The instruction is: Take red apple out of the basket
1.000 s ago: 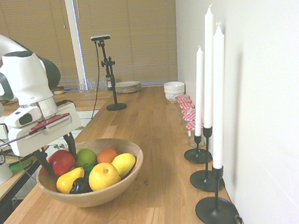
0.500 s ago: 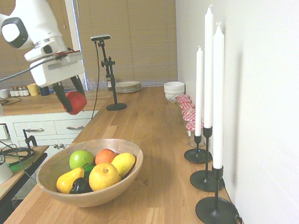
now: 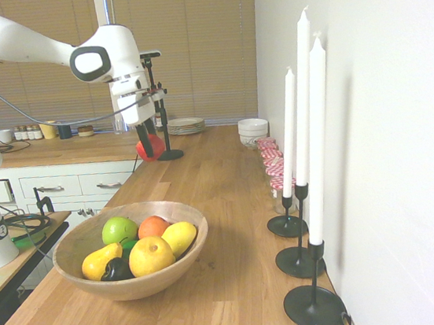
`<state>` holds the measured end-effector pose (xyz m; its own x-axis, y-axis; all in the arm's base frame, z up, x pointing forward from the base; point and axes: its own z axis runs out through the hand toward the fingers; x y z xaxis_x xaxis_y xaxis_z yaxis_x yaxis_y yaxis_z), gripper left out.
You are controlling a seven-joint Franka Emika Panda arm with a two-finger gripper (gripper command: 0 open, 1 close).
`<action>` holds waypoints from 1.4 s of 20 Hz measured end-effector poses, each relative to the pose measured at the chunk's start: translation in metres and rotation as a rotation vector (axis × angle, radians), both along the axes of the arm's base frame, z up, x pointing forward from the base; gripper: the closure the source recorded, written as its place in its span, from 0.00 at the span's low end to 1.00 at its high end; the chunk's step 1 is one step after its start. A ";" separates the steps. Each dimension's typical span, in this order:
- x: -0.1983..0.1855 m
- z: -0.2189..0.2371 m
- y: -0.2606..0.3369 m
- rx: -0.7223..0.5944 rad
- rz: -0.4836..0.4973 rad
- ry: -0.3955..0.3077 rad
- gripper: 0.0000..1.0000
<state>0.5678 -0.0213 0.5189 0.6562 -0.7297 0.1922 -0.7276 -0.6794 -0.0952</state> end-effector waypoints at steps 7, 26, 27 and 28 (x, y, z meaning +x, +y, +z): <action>0.048 -0.083 0.014 -0.003 -0.012 0.078 1.00; 0.063 -0.154 0.007 0.007 -0.067 0.138 0.00; 0.063 -0.153 0.007 0.007 -0.069 0.138 0.00; 0.063 -0.153 0.006 0.007 -0.071 0.137 0.00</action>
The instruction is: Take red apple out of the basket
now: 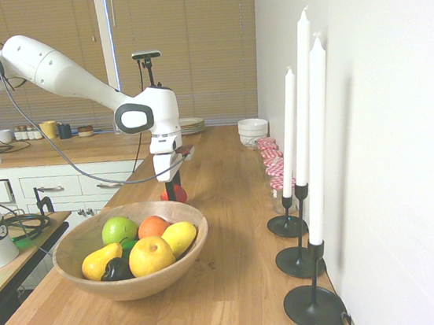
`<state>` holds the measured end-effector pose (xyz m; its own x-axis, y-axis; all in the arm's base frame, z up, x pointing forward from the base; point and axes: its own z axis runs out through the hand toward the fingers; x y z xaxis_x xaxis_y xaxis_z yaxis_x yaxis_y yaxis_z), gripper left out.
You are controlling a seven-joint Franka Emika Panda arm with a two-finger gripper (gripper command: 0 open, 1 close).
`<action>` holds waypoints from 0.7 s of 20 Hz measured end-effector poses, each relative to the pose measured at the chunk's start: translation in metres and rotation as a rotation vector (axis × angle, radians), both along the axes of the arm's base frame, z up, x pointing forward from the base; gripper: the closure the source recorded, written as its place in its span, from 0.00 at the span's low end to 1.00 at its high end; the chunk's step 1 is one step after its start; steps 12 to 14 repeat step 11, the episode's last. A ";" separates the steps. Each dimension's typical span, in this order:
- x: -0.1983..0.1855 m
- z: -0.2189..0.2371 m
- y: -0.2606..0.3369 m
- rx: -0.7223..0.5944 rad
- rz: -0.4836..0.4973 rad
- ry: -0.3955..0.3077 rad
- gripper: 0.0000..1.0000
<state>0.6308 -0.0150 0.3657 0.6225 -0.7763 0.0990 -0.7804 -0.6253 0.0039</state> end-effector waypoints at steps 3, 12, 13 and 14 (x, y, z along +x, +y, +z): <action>0.000 0.000 -0.002 0.000 -0.004 -0.001 0.00; 0.001 0.003 -0.001 0.005 -0.012 -0.006 0.00; 0.001 0.003 -0.001 0.005 -0.012 -0.006 0.00; 0.001 0.003 -0.001 0.005 -0.012 -0.006 0.00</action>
